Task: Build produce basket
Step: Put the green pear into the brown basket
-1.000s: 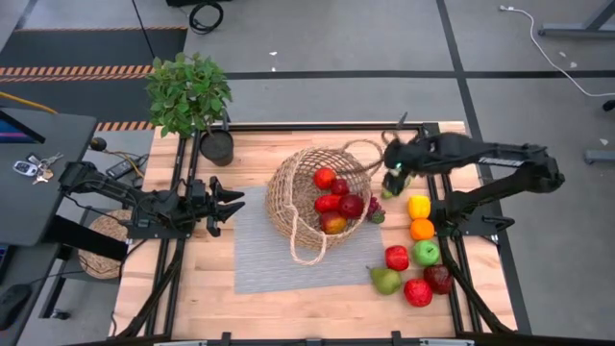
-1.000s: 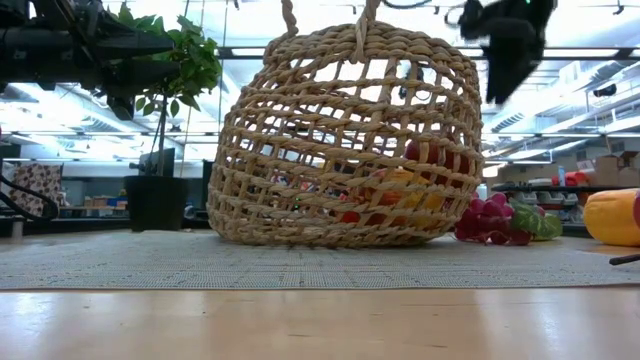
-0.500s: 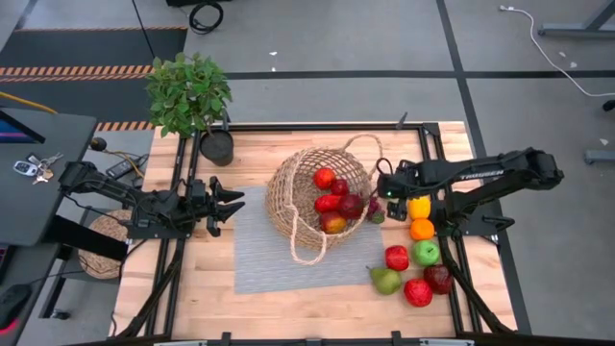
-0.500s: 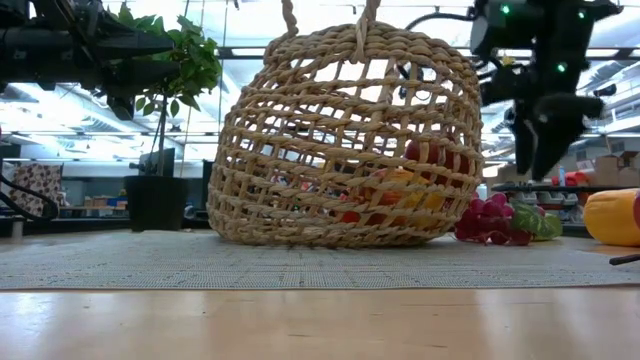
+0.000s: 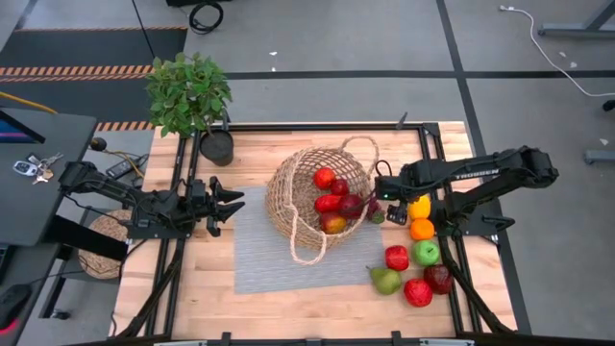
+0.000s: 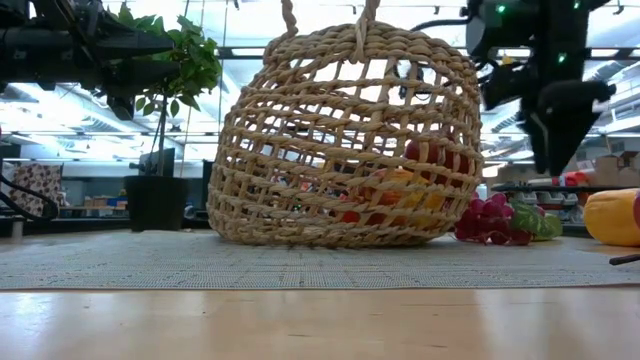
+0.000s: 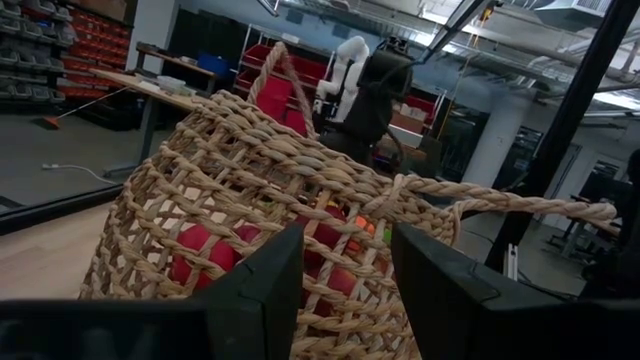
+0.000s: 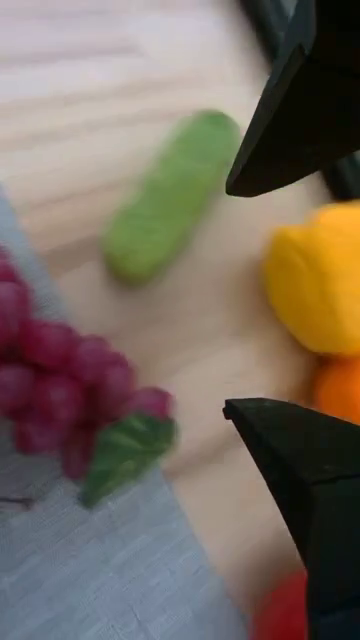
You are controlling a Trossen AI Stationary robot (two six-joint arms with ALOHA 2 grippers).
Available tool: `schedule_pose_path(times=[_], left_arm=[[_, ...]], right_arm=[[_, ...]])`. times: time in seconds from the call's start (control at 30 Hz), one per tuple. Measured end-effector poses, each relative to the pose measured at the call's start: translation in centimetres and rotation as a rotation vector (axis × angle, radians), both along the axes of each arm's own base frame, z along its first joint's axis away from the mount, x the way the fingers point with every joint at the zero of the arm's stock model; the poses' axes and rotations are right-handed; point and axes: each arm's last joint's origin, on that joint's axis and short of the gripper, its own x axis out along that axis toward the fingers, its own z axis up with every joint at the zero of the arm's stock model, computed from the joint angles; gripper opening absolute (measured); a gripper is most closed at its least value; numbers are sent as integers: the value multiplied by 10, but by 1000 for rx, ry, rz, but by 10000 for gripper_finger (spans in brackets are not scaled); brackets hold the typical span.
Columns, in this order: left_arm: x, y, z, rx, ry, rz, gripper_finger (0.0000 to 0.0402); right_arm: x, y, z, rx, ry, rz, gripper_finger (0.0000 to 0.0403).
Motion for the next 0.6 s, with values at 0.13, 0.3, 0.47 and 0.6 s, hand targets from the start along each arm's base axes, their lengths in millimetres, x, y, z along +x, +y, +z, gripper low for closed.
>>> schedule_pose_path(times=[0.13, 0.3, 0.47, 0.6], left_arm=[[0, 0, 0, 0, 1, 0, 160], [0, 0, 0, 0, -1, 0, 160], [0, 0, 0, 1, 0, 0, 160], [0, 0, 0, 0, -1, 0, 160]], right_arm=[[-12, 3, 6, 7, 75, -291, 349], [-21, 2, 3, 0, 111, -613, 349], [-25, 6, -2, -17, 132, -772, 349], [-27, 12, -2, -44, 115, -889, 349]])
